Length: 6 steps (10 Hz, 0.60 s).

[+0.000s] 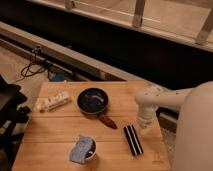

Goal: Push the eraser across the table

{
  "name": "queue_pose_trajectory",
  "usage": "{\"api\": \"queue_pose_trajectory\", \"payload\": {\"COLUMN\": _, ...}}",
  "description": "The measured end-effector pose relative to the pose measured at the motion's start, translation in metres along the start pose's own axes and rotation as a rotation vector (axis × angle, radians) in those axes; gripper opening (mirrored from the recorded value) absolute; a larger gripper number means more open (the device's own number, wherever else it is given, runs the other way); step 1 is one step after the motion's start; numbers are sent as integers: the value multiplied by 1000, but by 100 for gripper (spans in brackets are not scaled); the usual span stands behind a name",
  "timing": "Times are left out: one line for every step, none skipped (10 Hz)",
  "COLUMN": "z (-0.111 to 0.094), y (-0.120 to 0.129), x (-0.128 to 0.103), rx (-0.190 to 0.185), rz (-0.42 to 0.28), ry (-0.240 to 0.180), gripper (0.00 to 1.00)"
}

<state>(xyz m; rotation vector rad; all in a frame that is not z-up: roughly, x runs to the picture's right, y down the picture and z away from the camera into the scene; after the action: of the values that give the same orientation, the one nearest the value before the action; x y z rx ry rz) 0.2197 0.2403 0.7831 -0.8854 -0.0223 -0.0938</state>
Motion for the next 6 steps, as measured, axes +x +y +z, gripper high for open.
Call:
{"api": "queue_pose_trajectory", "payload": {"z": -3, "y": 5, "x": 12, "rx": 11, "rz": 25, "ry": 2, "gripper": 10}}
{"api": "queue_pose_trajectory", "payload": {"z": -4, "y": 10, "x": 21, "rx": 15, "rz": 45, "ry": 3, "gripper": 10}}
{"api": "queue_pose_trajectory", "payload": {"z": -3, "y": 13, "x": 22, "rx": 16, "rz": 56, "ry": 1, "gripper": 10}}
{"api": "queue_pose_trajectory", "payload": {"z": -1, "y": 17, "x": 24, "rx": 12, "rz": 64, "ry": -3, "gripper": 10}}
{"api": "queue_pose_trajectory", "payload": {"z": 2, "y": 23, "x": 27, "rx": 5, "rz": 72, "ry": -8, "gripper": 10}}
{"api": "queue_pose_trajectory", "payload": {"z": 6, "y": 27, "x": 27, "rx": -6, "rz": 70, "ry": -14, "gripper": 10}}
